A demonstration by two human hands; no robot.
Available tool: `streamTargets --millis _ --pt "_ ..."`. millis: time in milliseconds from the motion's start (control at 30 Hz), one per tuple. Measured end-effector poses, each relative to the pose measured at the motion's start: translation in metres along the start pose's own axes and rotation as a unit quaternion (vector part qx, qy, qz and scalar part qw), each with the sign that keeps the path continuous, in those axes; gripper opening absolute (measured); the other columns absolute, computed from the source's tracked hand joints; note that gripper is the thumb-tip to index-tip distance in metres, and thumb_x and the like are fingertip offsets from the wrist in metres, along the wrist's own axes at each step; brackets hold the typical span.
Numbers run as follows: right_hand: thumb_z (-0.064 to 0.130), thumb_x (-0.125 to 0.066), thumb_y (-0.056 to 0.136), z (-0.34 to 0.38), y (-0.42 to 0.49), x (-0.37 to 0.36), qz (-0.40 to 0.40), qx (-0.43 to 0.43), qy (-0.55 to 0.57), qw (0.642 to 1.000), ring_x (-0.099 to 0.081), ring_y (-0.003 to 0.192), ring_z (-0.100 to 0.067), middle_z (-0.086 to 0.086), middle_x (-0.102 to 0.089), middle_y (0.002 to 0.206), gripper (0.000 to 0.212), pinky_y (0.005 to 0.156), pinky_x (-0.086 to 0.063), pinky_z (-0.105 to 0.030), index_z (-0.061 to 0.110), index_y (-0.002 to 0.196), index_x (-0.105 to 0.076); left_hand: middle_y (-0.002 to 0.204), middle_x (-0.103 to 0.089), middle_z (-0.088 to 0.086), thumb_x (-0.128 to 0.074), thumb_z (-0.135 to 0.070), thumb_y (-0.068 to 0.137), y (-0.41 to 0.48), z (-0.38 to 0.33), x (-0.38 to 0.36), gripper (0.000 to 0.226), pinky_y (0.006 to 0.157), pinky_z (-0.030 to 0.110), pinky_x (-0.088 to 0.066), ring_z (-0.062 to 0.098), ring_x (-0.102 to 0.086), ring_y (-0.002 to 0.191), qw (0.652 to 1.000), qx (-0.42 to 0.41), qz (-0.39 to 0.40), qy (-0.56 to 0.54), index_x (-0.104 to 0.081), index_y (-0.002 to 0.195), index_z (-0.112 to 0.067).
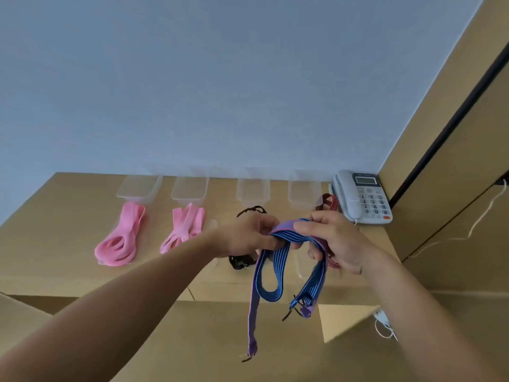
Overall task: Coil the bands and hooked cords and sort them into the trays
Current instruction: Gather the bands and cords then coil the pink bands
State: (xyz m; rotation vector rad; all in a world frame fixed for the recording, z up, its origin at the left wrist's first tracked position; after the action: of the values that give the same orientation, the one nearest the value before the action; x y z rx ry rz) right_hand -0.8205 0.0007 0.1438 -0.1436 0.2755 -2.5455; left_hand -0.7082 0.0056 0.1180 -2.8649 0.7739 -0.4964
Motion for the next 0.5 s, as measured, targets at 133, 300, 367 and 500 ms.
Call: streamTargets --millis 133,300,367,500 --pt "0.033 -0.077 0.078 0.013 -0.02 -0.004 -0.04 0.024 0.017 0.999 -0.054 0.05 -0.019 -0.019 -0.073 0.083 0.015 0.05 -0.039 -0.026 0.019 0.08 -0.074 0.066 -0.069 0.001 -0.075 -0.016 0.083 -0.02 -0.018 0.018 0.015 0.046 0.023 -0.047 0.015 -0.059 0.051 0.999 -0.018 -0.029 -0.031 -0.061 0.086 -0.01" --pt "0.039 -0.073 0.078 0.023 -0.039 -0.022 -0.046 0.039 0.054 0.997 -0.062 0.053 -0.018 -0.019 -0.073 0.082 0.019 0.045 -0.044 -0.024 0.02 0.077 -0.075 0.065 -0.065 0.008 -0.077 -0.026 0.071 -0.046 -0.041 0.012 0.024 0.043 0.024 -0.043 0.021 -0.053 0.044 0.997 -0.037 0.01 -0.073 -0.057 0.079 -0.016" --pt "0.048 -0.067 0.078 0.022 -0.043 -0.027 -0.051 0.034 0.095 0.994 -0.06 0.052 -0.02 -0.018 -0.071 0.076 0.035 0.048 -0.046 -0.027 0.015 0.082 -0.077 0.064 -0.066 0.005 -0.073 -0.019 0.078 -0.056 -0.05 0.002 0.021 0.043 0.024 -0.046 0.017 -0.055 0.042 0.994 -0.042 0.052 -0.086 -0.053 0.081 -0.013" --pt "0.041 -0.056 0.09 0.016 -0.05 -0.033 -0.07 0.03 0.085 0.993 -0.067 0.062 -0.026 -0.019 -0.072 0.076 0.038 0.052 -0.051 -0.031 0.01 0.085 -0.078 0.064 -0.065 0.003 -0.067 -0.013 0.082 -0.075 -0.073 -0.003 0.019 0.048 0.025 -0.048 0.015 -0.058 0.05 0.993 -0.067 0.058 -0.083 -0.049 0.087 -0.01"
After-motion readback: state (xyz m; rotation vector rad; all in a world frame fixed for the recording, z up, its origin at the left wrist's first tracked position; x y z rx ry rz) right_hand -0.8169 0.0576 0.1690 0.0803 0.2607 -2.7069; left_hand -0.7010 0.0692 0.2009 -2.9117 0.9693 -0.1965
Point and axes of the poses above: each hand's wrist, its own y-axis towards the middle knuckle, its own x-axis out of the back of the hand, z = x × y, the point moved 10 cm from there along y, towards the middle knuckle
